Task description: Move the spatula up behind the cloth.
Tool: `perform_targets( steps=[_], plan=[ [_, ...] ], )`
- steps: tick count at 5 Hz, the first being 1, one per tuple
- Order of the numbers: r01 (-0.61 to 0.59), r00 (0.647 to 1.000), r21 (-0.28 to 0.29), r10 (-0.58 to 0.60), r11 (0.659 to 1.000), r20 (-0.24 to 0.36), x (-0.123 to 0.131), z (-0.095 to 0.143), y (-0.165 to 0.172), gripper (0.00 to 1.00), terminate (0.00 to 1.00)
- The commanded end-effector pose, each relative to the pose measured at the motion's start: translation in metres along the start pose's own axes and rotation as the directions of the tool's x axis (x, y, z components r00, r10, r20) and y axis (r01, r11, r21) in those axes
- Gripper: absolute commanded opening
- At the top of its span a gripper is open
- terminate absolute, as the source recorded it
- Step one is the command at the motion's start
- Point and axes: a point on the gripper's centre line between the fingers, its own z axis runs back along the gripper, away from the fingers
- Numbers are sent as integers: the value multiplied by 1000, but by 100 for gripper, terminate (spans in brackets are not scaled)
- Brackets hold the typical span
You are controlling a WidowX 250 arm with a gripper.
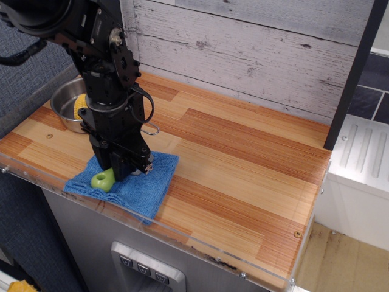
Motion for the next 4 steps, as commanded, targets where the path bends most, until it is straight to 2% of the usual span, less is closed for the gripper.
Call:
perform_targets(
  steps=[1, 2, 3, 4],
  plan=[
    [7, 985, -8, -5, 1000, 173, 32, 57, -15, 0, 0],
    [35, 982, -18, -31, 999, 186, 56, 60, -28, 0, 0],
    [17, 986, -28, -12, 999, 168, 82, 51, -20, 0, 0],
    [-26, 990, -26, 30, 999, 136, 106, 38, 3, 0, 0]
  ],
)
